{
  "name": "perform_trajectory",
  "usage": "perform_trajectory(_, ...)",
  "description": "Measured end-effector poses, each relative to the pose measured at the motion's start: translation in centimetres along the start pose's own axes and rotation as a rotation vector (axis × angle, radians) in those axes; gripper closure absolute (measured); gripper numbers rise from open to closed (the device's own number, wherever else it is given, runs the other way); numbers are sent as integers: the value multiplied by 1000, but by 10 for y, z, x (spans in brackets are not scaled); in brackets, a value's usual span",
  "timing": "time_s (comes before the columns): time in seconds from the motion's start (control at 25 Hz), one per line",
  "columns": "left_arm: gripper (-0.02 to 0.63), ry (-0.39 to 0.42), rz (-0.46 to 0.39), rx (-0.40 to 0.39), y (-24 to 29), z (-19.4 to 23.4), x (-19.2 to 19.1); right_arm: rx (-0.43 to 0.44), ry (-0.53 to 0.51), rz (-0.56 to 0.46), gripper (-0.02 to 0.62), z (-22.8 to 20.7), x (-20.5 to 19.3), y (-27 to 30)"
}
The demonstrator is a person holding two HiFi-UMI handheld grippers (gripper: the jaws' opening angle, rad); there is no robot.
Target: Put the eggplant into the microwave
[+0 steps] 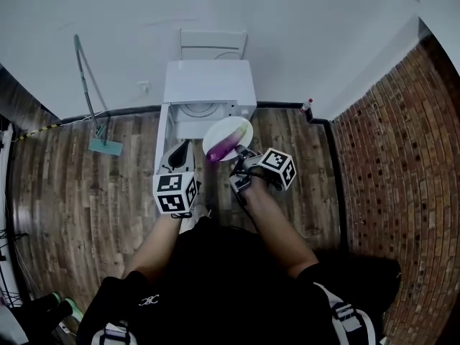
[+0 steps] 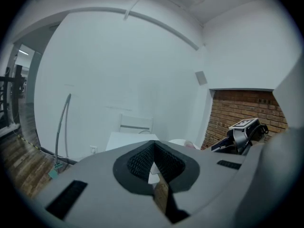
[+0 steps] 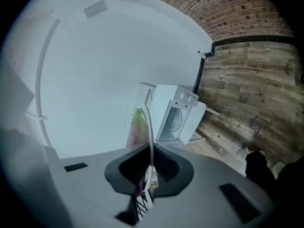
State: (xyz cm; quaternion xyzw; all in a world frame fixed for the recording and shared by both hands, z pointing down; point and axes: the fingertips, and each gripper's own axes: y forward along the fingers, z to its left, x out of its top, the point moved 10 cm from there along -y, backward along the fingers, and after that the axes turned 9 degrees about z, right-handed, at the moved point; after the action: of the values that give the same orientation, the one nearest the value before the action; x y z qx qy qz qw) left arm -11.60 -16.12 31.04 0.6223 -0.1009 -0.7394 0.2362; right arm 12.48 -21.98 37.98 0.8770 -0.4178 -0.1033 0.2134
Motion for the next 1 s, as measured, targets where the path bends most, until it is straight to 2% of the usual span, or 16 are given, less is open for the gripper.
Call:
perform_trajectory(0.24, 606, -17, 11, 22, 39, 25, 12, 5, -22, 38, 569, 16, 26, 51)
perform_trajectory(0.4, 606, -45, 12, 51, 51, 30, 12, -26, -54, 74, 569, 20, 44, 70)
perform_trajectory(0.52, 606, -66, 19, 85, 56, 29, 7, -8, -39, 118, 569, 17, 58, 86)
perform_trajectory(0.64, 606, -82, 30, 124, 62, 27, -1, 11, -6, 152, 569, 8, 69, 102)
perform_trajectory(0.76, 606, -112, 35, 157, 75, 27, -14, -19, -13, 186, 569, -5, 79, 120)
perform_trajectory(1.0, 606, -139, 12, 169, 126, 27, -68, -67, -42, 240, 569, -65, 97, 169)
